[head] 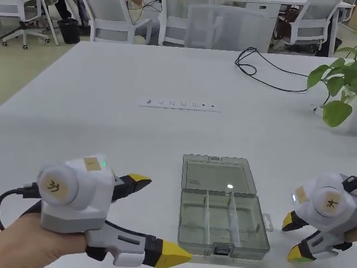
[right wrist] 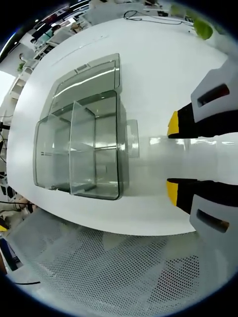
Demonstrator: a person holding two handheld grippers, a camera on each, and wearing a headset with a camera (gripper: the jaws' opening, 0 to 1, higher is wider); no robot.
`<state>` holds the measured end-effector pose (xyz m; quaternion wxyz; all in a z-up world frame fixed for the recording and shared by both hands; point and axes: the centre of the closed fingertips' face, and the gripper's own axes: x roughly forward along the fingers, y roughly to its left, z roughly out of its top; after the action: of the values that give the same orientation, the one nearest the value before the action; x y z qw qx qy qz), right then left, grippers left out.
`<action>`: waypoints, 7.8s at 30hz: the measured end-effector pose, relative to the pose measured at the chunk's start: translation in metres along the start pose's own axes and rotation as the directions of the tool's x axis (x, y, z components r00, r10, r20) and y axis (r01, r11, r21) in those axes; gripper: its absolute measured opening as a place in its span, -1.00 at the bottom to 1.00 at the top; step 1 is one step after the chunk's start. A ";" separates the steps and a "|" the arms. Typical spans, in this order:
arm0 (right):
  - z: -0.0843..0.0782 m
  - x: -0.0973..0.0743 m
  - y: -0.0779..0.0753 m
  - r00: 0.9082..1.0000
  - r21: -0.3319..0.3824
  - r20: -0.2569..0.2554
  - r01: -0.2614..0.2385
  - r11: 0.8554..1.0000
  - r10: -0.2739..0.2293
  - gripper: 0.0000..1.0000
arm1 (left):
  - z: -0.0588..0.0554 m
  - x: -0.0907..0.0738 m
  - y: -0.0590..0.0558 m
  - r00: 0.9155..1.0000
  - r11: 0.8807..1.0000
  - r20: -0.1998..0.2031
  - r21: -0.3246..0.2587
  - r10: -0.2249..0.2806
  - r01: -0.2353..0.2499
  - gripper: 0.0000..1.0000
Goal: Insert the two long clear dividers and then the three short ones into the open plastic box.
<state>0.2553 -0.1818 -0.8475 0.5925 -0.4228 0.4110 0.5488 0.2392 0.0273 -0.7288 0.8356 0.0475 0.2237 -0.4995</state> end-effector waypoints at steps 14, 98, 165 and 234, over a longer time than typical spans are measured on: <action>0.017 -0.054 -0.016 0.989 0.003 0.062 0.135 0.991 -0.135 -0.35 | 0.035 -0.001 0.005 0.996 0.994 0.088 -0.113 0.023 -0.013 0.95; 0.157 -0.151 0.026 0.933 -0.178 0.233 0.317 0.932 -0.274 -0.30 | 0.088 0.061 -0.085 0.948 0.693 0.224 -0.646 -0.226 0.318 -1.00; 0.161 -0.145 0.083 0.880 -0.072 0.361 -0.302 0.951 0.307 -0.94 | 0.060 0.037 -0.124 0.905 0.916 0.139 0.060 -0.402 0.397 -1.00; 0.194 -0.094 0.001 0.922 0.022 0.376 -0.105 0.994 0.089 -0.94 | 0.005 0.011 -0.029 0.990 0.990 0.051 0.067 -0.131 0.128 0.99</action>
<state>0.2529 -0.0255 -0.6992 0.6411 -0.2769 0.3221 0.6392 0.2205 0.0029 -0.7245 0.8053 0.0457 0.1870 -0.5608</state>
